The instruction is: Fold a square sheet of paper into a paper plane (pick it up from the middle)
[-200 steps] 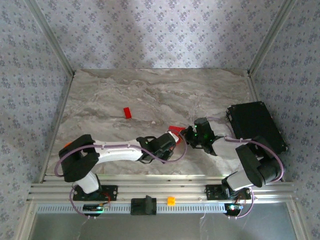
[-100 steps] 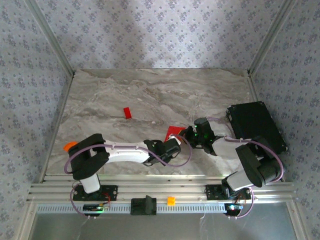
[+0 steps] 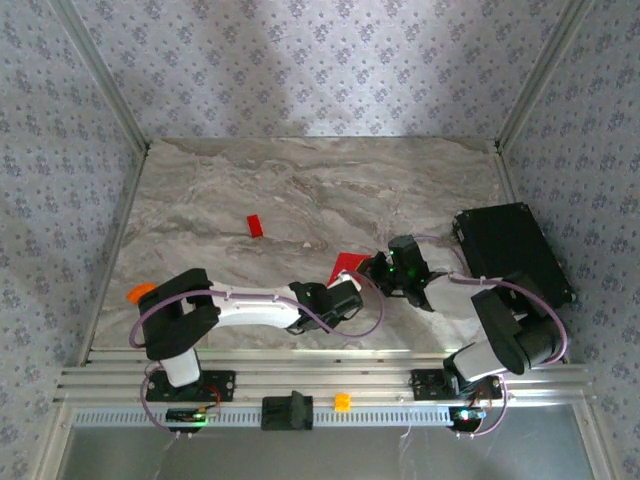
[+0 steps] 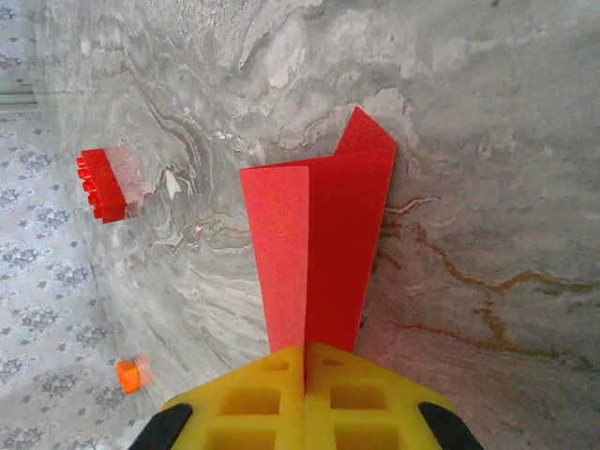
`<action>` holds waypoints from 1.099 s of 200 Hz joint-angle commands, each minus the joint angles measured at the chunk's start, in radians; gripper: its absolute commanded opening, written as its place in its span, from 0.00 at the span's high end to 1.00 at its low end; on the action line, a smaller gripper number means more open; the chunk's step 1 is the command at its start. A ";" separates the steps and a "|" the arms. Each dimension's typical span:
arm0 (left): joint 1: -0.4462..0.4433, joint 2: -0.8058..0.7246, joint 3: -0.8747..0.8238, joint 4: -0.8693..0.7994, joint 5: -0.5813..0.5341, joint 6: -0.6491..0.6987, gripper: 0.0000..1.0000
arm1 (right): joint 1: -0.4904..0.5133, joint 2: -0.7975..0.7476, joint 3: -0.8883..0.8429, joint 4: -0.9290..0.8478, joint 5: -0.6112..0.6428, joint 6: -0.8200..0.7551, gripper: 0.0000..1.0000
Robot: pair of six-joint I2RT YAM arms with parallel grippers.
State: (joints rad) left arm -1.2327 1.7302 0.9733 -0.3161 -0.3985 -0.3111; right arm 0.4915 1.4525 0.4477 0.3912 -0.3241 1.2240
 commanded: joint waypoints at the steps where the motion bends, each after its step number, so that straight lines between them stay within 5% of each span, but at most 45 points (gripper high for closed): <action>1: -0.009 0.017 0.031 -0.027 -0.030 0.001 0.80 | 0.001 -0.017 0.010 -0.006 0.019 0.015 1.00; 142: -0.009 0.029 0.025 -0.012 -0.035 -0.024 1.00 | -0.003 -0.057 0.006 -0.048 0.022 -0.012 0.96; 176: 0.001 0.024 0.020 0.002 -0.014 -0.047 1.00 | -0.048 -0.159 0.007 -0.234 0.056 -0.087 0.82; 220: 0.086 -0.043 -0.053 0.111 0.183 -0.097 1.00 | -0.128 -0.397 -0.002 -0.518 0.143 -0.192 0.73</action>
State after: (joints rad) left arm -1.1973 1.7409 0.9630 -0.2661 -0.3367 -0.3634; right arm 0.3943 1.1553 0.4477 0.0826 -0.2504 1.1156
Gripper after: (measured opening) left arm 0.048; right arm 0.263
